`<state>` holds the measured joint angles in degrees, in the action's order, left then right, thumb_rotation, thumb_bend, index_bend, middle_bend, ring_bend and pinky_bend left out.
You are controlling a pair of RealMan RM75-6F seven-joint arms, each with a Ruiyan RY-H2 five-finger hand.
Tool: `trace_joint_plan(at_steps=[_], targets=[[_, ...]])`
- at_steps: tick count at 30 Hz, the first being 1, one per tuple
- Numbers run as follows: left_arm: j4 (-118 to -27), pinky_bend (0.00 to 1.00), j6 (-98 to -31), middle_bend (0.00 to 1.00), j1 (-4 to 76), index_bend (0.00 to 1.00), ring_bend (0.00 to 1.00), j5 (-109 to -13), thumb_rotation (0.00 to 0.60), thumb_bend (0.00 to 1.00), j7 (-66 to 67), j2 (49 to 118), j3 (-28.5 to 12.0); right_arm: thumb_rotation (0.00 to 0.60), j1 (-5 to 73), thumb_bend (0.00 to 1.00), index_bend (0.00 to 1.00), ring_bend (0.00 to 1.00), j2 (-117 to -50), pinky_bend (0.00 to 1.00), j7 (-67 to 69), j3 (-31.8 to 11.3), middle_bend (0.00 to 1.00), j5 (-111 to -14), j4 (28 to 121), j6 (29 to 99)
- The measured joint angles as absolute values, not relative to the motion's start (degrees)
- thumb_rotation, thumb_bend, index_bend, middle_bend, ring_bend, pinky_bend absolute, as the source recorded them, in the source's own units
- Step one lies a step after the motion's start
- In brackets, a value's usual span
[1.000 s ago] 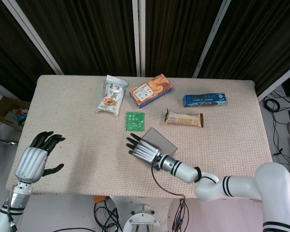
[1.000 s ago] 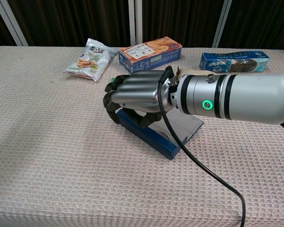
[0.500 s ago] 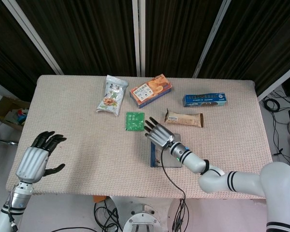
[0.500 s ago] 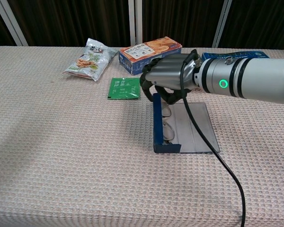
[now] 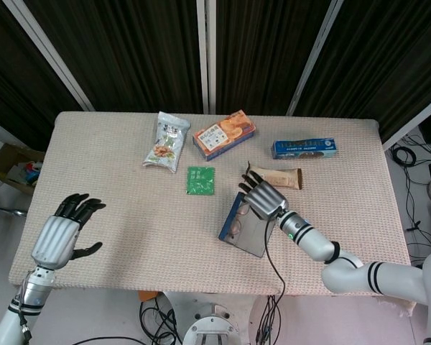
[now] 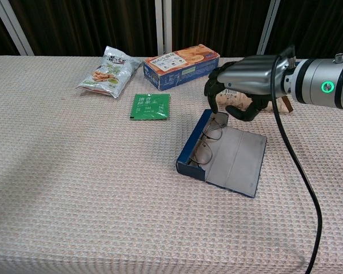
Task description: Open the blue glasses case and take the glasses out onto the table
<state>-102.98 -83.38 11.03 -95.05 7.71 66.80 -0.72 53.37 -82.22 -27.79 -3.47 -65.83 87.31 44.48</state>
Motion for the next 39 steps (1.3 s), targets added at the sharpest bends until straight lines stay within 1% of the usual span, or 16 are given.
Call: trace_joint_plan(at_steps=[6,11,22,39], targets=[[-103.71,0.14,-83.35,0.22,10.82,0.24,0.13,-94.17,0.600,0.05,8.36,66.39,-0.81,0.600,54.74,0.32,0.33,0.00,-87.04,0.00,-27.29,-3.95,0.16,-67.98,82.64,43.47],[-103.61,0.14,-83.59,0.22,10.53,0.24,0.13,-94.00,0.600,0.05,8.21,66.26,-0.67,0.600,56.33,0.34,0.33,0.00,-90.31,0.00,-27.20,-4.29,0.17,-68.72,79.60,41.79],[-102.79,0.14,-84.23,0.22,10.08,0.24,0.13,-93.96,0.600,0.05,7.46,66.42,-0.52,0.600,57.11,0.43,0.33,0.00,-91.25,0.00,-26.89,-4.29,0.18,-68.62,78.53,40.50],[-102.25,0.14,-84.45,0.22,9.99,0.24,0.13,-94.32,0.600,0.05,6.96,66.67,-0.47,0.600,56.63,0.45,0.33,0.00,-90.28,0.00,-27.39,-3.38,0.19,-68.69,79.85,40.82]])
